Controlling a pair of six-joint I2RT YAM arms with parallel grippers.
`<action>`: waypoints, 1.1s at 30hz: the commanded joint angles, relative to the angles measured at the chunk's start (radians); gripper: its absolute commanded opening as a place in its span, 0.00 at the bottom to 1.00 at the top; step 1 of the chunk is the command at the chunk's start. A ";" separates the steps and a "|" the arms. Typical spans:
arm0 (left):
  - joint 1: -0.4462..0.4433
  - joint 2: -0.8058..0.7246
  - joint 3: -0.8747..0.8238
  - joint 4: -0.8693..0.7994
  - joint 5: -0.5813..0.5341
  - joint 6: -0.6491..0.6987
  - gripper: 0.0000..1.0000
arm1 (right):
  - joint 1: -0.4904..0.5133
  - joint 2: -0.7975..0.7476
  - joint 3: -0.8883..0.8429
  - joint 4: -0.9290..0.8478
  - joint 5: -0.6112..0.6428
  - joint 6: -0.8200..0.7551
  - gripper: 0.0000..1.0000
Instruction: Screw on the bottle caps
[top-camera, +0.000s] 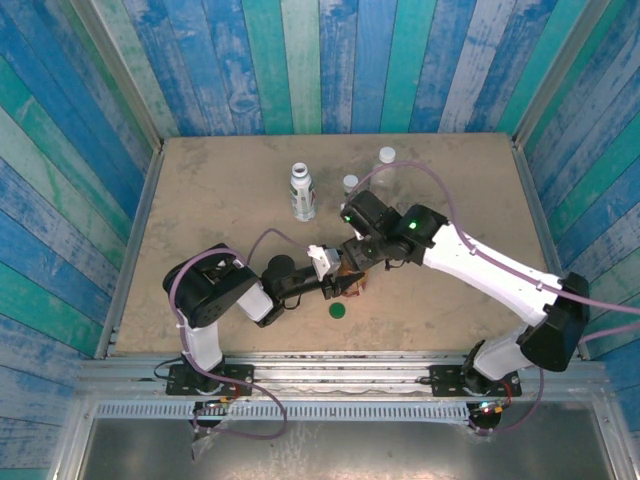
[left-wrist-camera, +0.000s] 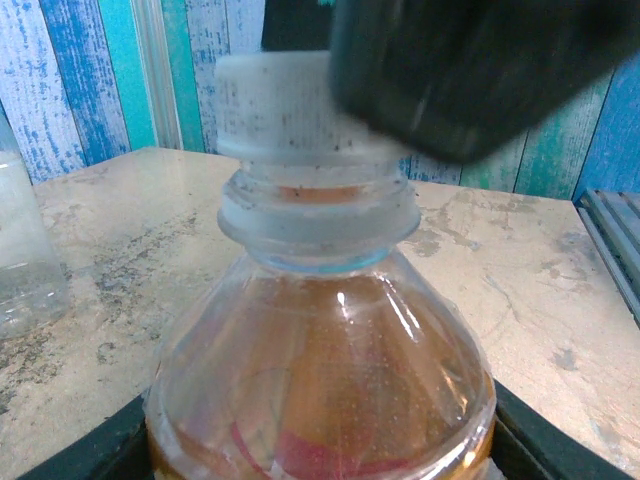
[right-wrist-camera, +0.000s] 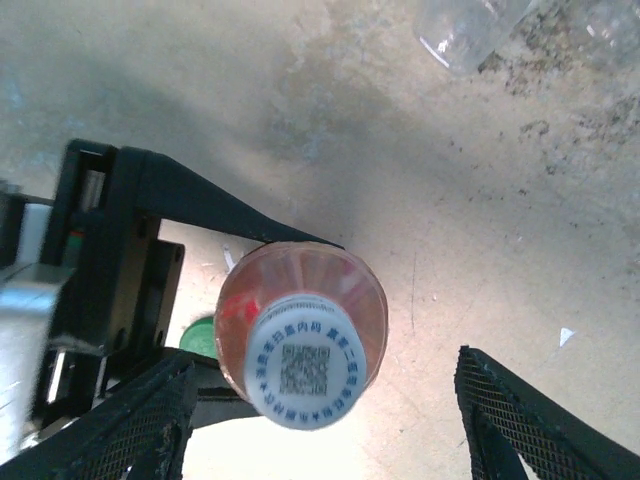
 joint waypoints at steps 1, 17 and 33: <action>-0.008 0.014 -0.011 -0.088 0.020 0.005 0.56 | -0.008 -0.069 -0.020 0.017 0.038 -0.008 0.71; -0.008 0.011 -0.013 -0.098 0.019 0.007 0.56 | -0.128 -0.053 -0.131 0.101 -0.192 -0.003 0.38; -0.006 0.022 -0.010 -0.069 -0.007 -0.042 0.55 | -0.227 -0.106 -0.295 0.190 -0.538 0.007 0.21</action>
